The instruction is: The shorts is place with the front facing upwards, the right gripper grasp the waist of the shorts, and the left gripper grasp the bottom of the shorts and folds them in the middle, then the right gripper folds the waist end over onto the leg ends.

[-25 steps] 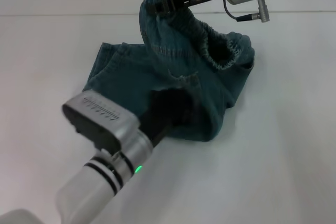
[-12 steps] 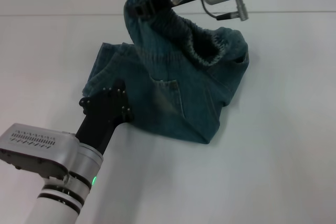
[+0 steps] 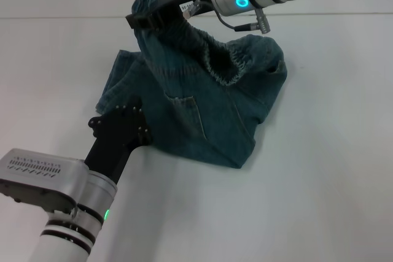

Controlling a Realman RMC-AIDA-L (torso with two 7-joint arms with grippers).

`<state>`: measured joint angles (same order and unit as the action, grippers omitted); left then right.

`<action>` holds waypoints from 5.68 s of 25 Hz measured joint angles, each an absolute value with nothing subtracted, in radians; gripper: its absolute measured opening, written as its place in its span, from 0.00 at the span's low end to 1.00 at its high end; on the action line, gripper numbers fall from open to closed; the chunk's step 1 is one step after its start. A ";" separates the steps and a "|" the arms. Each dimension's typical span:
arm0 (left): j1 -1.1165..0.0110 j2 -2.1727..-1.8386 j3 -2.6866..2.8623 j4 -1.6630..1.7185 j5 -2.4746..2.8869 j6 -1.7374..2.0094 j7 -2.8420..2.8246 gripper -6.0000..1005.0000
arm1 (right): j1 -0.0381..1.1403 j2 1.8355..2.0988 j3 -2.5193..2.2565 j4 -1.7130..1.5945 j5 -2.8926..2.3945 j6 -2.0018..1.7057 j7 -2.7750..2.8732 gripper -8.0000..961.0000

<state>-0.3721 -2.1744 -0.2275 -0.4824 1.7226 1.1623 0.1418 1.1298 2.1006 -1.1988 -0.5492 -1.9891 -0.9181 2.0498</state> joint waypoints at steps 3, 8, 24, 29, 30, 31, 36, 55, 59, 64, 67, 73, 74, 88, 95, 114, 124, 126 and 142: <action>-0.364 -2.175 -0.229 -0.480 1.717 1.164 0.147 0.01 | 1.107 2.099 -1.204 -0.601 -1.987 -0.962 2.050 0.24; -0.340 -2.175 -0.240 -0.480 1.711 1.195 0.192 0.01 | 1.104 2.091 -1.213 -0.618 -1.997 -1.033 2.052 0.42; -0.306 -2.174 -0.257 -0.473 1.710 1.237 0.196 0.01 | 1.087 2.085 -1.221 -0.714 -2.085 -1.098 2.175 0.75; -0.296 -2.171 -0.254 -0.469 1.718 1.293 0.196 0.01 | 0.956 2.088 -1.216 -0.866 -2.081 -1.121 2.179 0.76; -0.295 -2.170 -0.250 -0.468 1.727 1.304 0.194 0.01 | 0.916 2.087 -1.214 -0.904 -2.081 -1.128 2.176 0.75; -0.297 -2.169 -0.244 -0.466 1.737 1.307 0.193 0.01 | 0.859 2.086 -1.205 -0.954 -2.070 -1.134 2.167 0.75; -0.323 -2.164 -0.234 -0.445 1.818 1.314 0.185 0.01 | 0.560 2.085 -1.125 -1.121 -1.863 -1.198 2.001 0.73; -0.600 -2.144 -0.127 -0.140 2.281 1.316 -0.423 0.01 | 0.322 2.085 -0.819 -0.918 -1.751 -1.278 1.685 0.50; -0.669 -2.168 -0.125 -0.096 2.324 1.243 -0.435 0.01 | 0.302 2.085 -0.715 -0.883 -1.746 -1.294 1.650 0.50; -0.724 -2.166 -0.116 -0.100 2.331 1.112 -0.441 0.01 | 0.290 2.084 -0.649 -0.844 -1.747 -1.319 1.627 0.49; -0.741 -2.165 -0.117 -0.098 2.331 1.082 -0.439 0.01 | 0.288 2.084 -0.628 -0.820 -1.749 -1.325 1.611 0.49; -0.759 -2.166 -0.155 -0.092 2.324 0.992 -0.437 0.01 | 0.288 2.084 -0.624 -0.807 -1.750 -1.330 1.610 0.49; -0.760 -2.166 -0.180 -0.086 2.323 0.977 -0.432 0.01 | 0.288 2.085 -0.624 -0.805 -1.750 -1.330 1.610 0.49; -0.876 -2.160 -0.412 0.075 2.321 0.816 -0.427 0.01 | 0.306 2.084 -0.621 -0.765 -1.750 -1.325 1.609 0.49; -0.938 -2.154 -0.429 0.101 2.290 0.753 -0.414 0.01 | 0.314 2.085 -0.624 -0.750 -1.750 -1.326 1.609 0.49; -0.808 -2.167 -0.139 0.094 2.274 0.928 -0.501 0.01 | 0.305 2.085 -0.604 -0.740 -1.752 -1.328 1.597 0.49; -0.887 -2.163 -0.220 0.149 2.179 0.712 -0.500 0.01 | 0.316 2.076 -0.606 -0.700 -1.751 -1.319 1.587 0.49; -0.898 -2.164 -0.222 0.158 2.134 0.685 -0.500 0.01 | 0.317 2.076 -0.603 -0.700 -1.748 -1.321 1.586 0.49; -0.622 -2.163 0.400 0.608 2.088 1.626 -1.267 0.16 | 0.384 2.093 -0.657 -0.793 -1.862 -1.605 1.492 0.64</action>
